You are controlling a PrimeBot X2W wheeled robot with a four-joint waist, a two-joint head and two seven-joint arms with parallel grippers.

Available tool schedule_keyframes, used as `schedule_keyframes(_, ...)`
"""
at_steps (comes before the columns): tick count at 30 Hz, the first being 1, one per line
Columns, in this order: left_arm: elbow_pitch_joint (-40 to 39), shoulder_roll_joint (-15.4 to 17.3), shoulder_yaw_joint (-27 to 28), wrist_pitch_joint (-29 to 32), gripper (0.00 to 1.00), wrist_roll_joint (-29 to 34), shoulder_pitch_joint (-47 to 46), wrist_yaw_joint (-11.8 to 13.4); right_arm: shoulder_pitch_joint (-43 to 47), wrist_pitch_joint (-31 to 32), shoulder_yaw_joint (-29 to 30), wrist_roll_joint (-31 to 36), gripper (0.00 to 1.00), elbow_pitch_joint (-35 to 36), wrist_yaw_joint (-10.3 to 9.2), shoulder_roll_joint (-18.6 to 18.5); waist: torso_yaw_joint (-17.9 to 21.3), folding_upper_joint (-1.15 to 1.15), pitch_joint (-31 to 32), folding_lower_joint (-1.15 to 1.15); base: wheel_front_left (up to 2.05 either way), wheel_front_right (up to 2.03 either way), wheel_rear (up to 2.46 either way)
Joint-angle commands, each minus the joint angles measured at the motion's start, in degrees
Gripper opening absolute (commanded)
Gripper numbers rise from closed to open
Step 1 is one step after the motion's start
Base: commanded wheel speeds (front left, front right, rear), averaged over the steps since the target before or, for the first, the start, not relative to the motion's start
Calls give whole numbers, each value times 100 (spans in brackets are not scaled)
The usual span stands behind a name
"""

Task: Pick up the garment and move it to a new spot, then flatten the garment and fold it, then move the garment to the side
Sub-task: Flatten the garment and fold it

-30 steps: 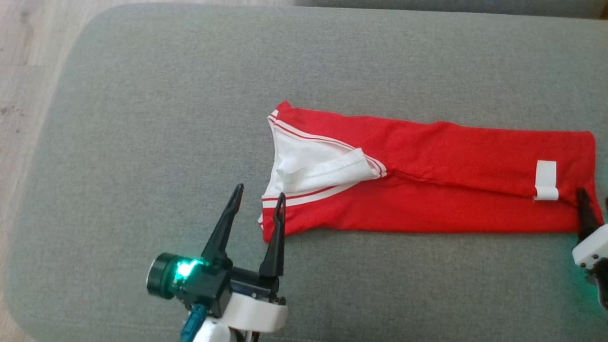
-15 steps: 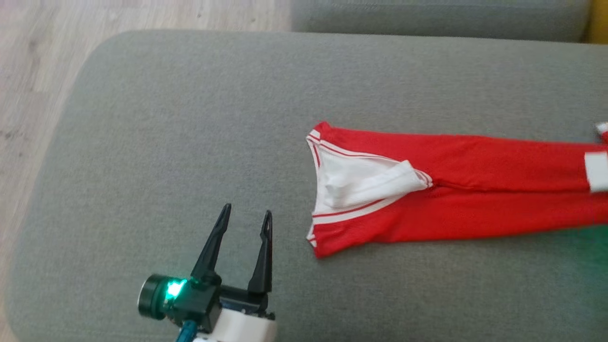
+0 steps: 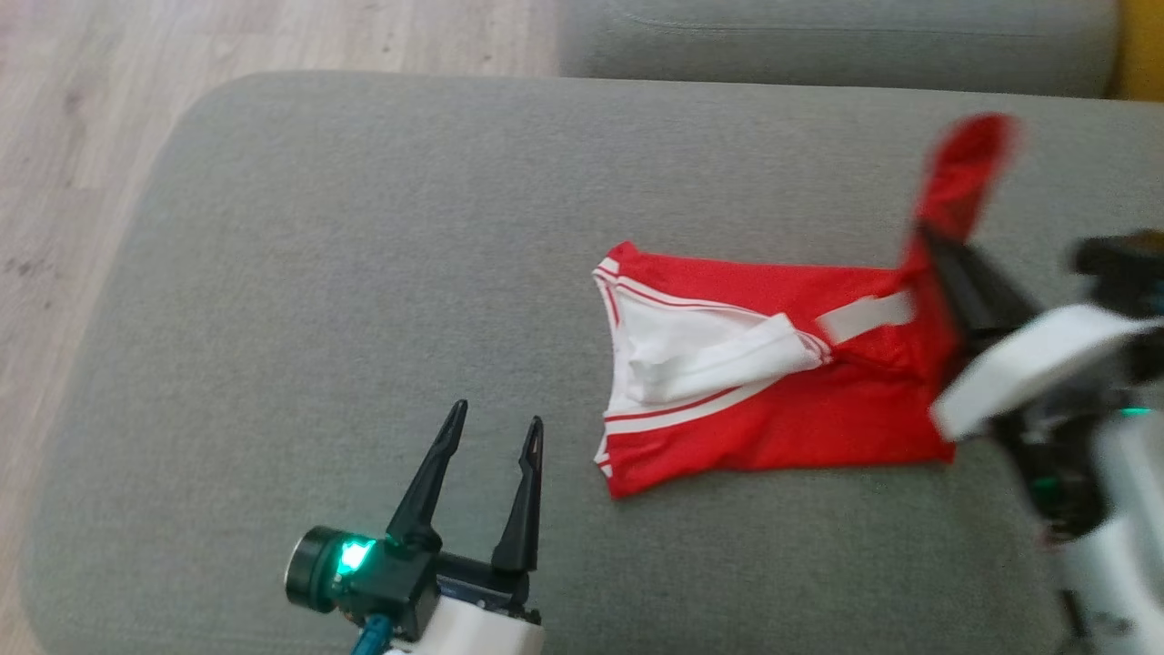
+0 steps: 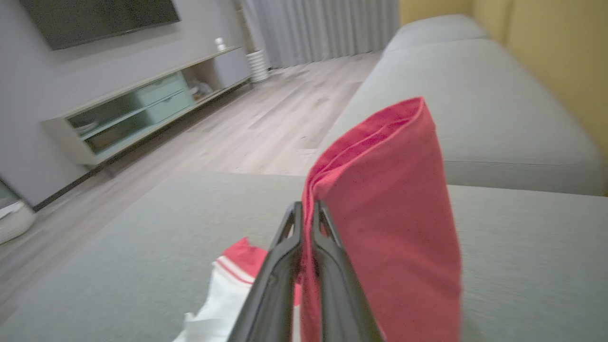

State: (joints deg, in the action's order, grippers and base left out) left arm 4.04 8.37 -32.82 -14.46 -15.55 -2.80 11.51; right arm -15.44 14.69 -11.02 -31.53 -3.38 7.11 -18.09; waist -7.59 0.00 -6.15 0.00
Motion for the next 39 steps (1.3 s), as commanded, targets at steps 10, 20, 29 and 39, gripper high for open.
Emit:
schedule_keyframes(10, 2, -222, 430, -53, 100, 152, -144, -171, -472, -113, -1214, 238, 100, -423, 37, 1187, -351, 0, -61, 0, 0, 0, 0)
schedule_keyframes(20, 46, -300, 807, -53, 100, 196, 143, -192, 72, -1579, -429, 472, 100, -699, 37, 831, -111, 0, 407, 0, 0, 0, 0)
schedule_keyframes(29, 136, -272, 1321, -53, 100, 224, 509, -127, 1160, -2960, 178, 1109, 100, -1156, 37, 649, 332, 0, 813, 0, 0, 0, 0)
schedule_keyframes(39, 237, -427, 1807, -53, 100, 183, 741, -277, 2247, -2968, 702, 2101, 100, -562, 37, 1205, 472, 0, 950, 0, 0, 0, 0)
